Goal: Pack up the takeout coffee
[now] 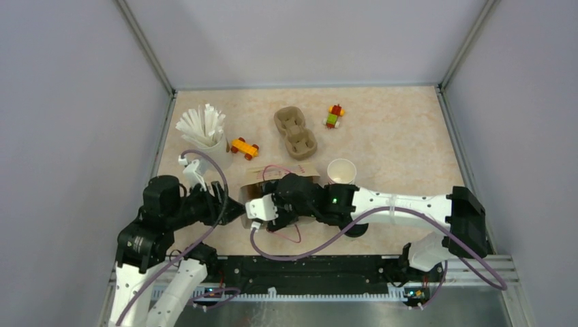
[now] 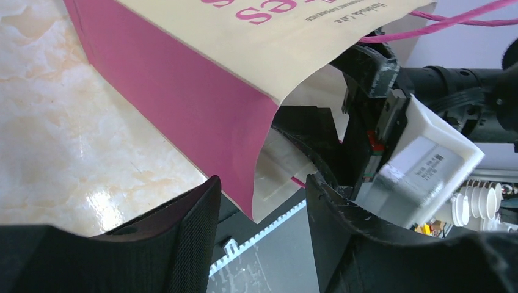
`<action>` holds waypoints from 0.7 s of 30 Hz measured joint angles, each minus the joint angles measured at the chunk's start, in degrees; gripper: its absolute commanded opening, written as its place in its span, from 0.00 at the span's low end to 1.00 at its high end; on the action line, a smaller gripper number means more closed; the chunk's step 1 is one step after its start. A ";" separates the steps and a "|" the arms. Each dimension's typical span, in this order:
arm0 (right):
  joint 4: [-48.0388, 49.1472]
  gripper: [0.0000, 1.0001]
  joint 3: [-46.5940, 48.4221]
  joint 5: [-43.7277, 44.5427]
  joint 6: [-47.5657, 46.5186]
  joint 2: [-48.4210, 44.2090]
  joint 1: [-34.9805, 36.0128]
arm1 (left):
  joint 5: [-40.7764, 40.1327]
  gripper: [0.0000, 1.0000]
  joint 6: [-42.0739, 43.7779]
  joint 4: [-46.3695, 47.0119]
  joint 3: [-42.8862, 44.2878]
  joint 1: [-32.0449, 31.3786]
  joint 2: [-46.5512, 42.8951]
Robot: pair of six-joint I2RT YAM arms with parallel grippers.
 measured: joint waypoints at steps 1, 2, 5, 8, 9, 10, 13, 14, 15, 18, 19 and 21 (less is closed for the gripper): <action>0.48 0.65 0.04 -0.02 0.04 0.26 0.07 | -0.24 0.56 -0.44 0.02 -0.42 0.00 -0.22; 0.96 0.65 0.07 0.02 0.09 0.55 0.13 | -0.61 0.56 -0.85 0.13 -0.92 0.00 -0.31; 1.75 0.65 0.09 0.07 0.07 1.16 0.17 | -1.49 0.55 -2.25 1.18 -2.64 0.00 -0.24; 2.16 0.65 0.09 0.11 0.07 1.38 0.17 | -2.01 0.50 -3.34 2.49 -4.09 0.00 -0.24; 2.29 0.65 0.09 0.15 0.07 1.40 0.17 | -2.21 0.47 -3.58 2.82 -4.52 0.00 -0.24; 2.49 0.65 0.09 0.17 0.07 1.38 0.17 | -2.38 0.44 -3.69 3.06 -4.87 0.00 -0.24; 2.99 0.65 0.09 0.20 -0.02 1.38 0.17 | -2.49 0.35 -3.93 3.96 -5.38 0.00 -0.22; 2.97 0.65 0.09 0.20 -0.11 1.40 0.17 | -2.51 0.30 -4.02 4.26 -5.38 0.00 -0.17; 2.95 0.65 0.09 0.20 -0.39 1.38 0.17 | -2.49 0.26 -4.07 4.79 -5.38 0.00 -0.15; 2.95 0.65 0.09 0.20 -1.57 1.38 0.17 | -2.40 0.17 -4.28 5.64 -5.38 0.00 -0.11; 2.93 0.65 0.09 0.20 -2.16 1.38 0.17 | -2.34 0.15 -4.24 5.84 -5.40 0.00 -0.13; 2.80 0.65 0.11 0.20 -3.67 1.38 0.17 | -2.25 0.10 -4.17 6.27 -5.49 0.00 -0.13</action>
